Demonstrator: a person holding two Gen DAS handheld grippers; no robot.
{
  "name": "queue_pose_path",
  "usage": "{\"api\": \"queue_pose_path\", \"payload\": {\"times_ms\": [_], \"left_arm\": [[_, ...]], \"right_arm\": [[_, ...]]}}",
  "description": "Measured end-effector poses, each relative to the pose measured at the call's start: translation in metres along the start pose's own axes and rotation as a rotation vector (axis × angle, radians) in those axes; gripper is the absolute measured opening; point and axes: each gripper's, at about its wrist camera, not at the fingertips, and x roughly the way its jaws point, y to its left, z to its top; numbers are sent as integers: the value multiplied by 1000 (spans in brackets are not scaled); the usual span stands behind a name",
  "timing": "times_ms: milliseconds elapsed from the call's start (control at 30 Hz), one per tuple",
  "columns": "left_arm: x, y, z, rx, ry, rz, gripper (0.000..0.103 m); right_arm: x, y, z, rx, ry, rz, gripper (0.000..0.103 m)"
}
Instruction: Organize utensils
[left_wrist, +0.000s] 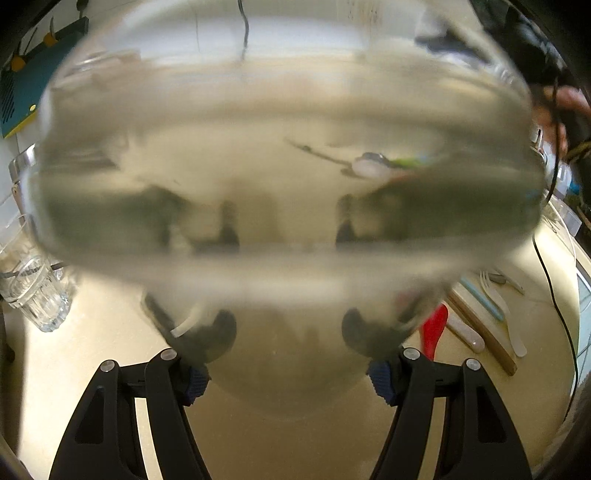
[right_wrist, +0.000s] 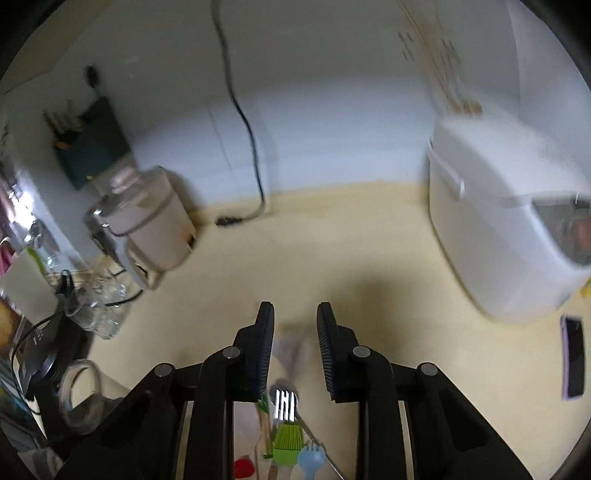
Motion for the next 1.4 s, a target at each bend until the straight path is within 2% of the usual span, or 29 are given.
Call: {"api": "queue_pose_path", "payload": {"times_ms": [67,167,233,333,367,467,533,700,800,967,1233,1400], "left_arm": [[0,-1,-1,0,0,-2,72],[0,-4,-1,0,0,-3,72],[0,-4,-1,0,0,-4,72],[1,-3,0,0,1,-4,72],[1,-2,1,-1,1,-5,72],[1,0,2,-3,0,-8,72],[1,0,1,-3,0,-8,72],[1,3,2,-4,0,-9,73],[0,4,2,-5,0,-8,73],[-2,6,2,-4,0,-7,73],[-2,7,3,-3,0,-7,73],[-2,7,3,-2,1,-7,73]], "right_arm": [[-7,2,7,-19,-10,5,25],[-7,-4,3,6,28,2,25],[3,-15,-6,48,79,17,25],[34,-27,-25,74,203,71,40],[42,-29,-32,80,239,89,41],[63,-27,-59,96,331,156,42],[68,-17,-72,76,357,214,42],[79,27,-94,-138,400,194,44],[87,37,-105,-191,427,145,47],[98,36,-118,-205,449,64,48],[103,33,-122,-167,414,66,49],[97,29,-124,-149,421,72,43]]}}
